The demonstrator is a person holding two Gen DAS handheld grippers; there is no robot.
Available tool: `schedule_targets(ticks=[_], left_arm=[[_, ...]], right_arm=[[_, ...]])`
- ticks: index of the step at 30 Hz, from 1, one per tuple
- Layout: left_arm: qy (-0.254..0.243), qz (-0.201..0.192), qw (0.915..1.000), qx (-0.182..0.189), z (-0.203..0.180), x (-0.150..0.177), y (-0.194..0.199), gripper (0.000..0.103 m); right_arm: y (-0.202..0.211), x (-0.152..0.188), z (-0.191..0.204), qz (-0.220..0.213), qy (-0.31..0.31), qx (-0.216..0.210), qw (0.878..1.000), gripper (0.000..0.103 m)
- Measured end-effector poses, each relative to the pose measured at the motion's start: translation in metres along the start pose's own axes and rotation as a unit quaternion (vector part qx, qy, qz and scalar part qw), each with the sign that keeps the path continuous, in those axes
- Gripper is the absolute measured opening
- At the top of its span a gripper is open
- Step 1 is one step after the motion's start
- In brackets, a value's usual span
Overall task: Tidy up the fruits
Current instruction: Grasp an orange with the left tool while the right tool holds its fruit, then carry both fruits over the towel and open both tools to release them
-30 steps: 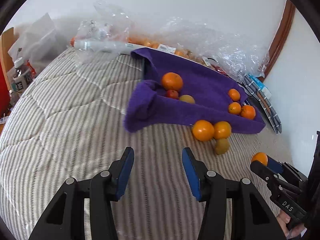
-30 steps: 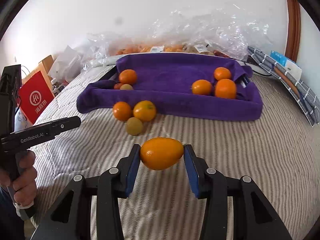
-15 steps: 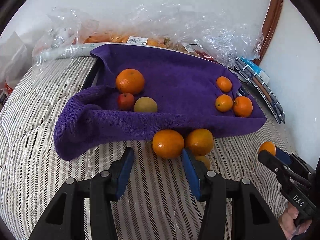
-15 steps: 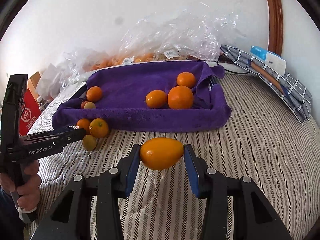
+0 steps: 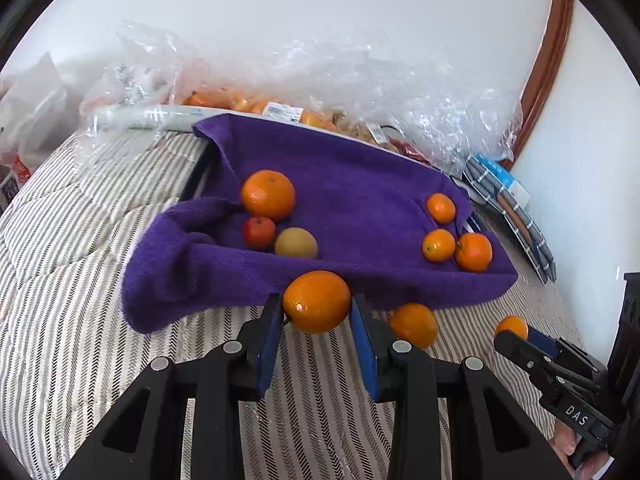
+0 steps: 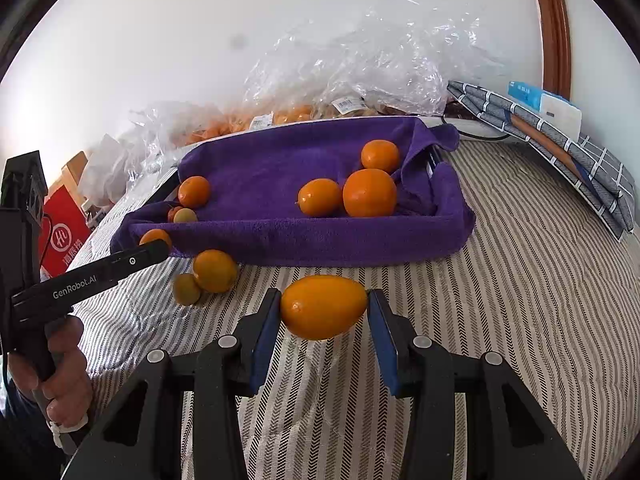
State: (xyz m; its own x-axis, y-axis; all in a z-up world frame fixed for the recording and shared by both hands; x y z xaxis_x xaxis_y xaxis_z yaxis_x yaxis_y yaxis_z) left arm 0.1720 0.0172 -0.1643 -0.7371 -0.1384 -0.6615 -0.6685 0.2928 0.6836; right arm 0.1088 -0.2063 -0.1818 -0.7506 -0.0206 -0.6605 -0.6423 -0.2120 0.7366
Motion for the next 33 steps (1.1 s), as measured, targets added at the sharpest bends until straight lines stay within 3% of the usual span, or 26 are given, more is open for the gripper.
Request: schedule_targets(ticks=[13,23,33], left_arm=[[-0.008,-0.038,0.9992,-0.014,-0.001,-0.004,0.013,0.033],[0.012,-0.046,0.9989,0.000,0.007,-0.006,0.020,0.033],[0.017,-0.052,0.9985,-0.004,0.012,-0.011,0.026,0.033]], right_arm=[[0.005,0.000,-0.006,-0.015,-0.014,0.007,1.000,0.044],[0.013,-0.001,-0.005,-0.014,-0.010,0.010,1.000,0.044],[0.039,-0.025,0.006,-0.043,0.001,0.004,0.999,0.044]])
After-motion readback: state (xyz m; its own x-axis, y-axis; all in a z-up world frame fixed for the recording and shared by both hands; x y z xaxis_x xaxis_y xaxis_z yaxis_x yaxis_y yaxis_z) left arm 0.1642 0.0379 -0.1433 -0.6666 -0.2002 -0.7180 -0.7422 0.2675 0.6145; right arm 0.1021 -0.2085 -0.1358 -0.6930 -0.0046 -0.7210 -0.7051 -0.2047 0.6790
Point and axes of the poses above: each gripper's, at about its wrist camera, not at the fingertips, and y roughly against the way its jaws point, z to its left, x to its underside, the point moved 2 cm from there along -y, roughly the way its jaws point, and after that the axes turned 4 degrees about z, right-handed, at the moved point
